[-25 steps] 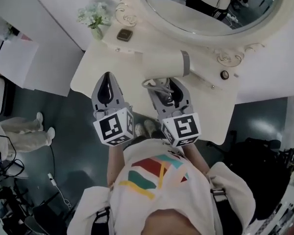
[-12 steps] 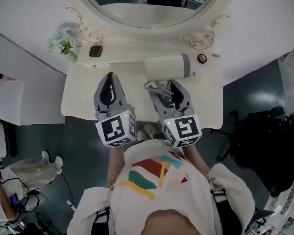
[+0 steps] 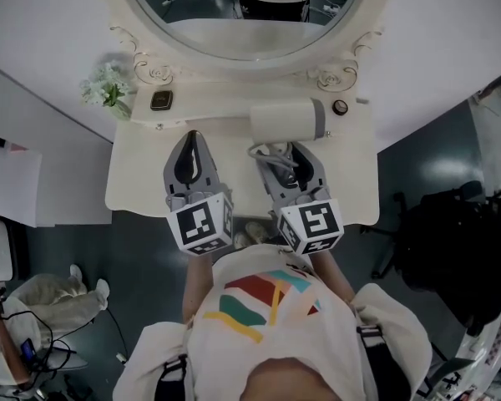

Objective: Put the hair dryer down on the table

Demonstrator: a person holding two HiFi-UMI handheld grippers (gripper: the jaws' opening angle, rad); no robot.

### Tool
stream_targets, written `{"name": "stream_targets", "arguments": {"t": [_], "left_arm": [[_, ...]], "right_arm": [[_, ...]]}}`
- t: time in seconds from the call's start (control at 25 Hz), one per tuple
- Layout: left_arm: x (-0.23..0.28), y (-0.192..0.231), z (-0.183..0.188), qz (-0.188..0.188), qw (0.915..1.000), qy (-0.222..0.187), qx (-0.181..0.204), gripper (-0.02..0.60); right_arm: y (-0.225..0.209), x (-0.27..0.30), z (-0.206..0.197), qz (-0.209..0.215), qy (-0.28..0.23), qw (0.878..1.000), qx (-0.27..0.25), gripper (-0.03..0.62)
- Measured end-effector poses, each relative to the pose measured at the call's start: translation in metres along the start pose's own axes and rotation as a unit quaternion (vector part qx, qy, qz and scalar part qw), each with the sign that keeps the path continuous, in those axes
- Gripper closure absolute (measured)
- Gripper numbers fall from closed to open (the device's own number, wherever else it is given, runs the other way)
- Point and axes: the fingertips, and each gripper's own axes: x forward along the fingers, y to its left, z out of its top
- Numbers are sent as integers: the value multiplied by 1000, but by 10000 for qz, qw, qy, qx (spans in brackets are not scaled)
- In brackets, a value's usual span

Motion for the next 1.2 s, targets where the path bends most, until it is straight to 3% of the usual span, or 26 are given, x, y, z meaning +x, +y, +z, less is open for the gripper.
{"name": "stream_targets", "arguments": {"t": [0.6, 1.2], "left_arm": [[2, 13, -8, 34, 9999, 123, 84, 575], [5, 22, -20, 74, 9994, 336, 29, 575]], "right_arm": [[-9, 37, -18, -17, 277, 9996, 61, 381], [-9, 67, -58, 3, 1118, 9936, 171, 381]]}}
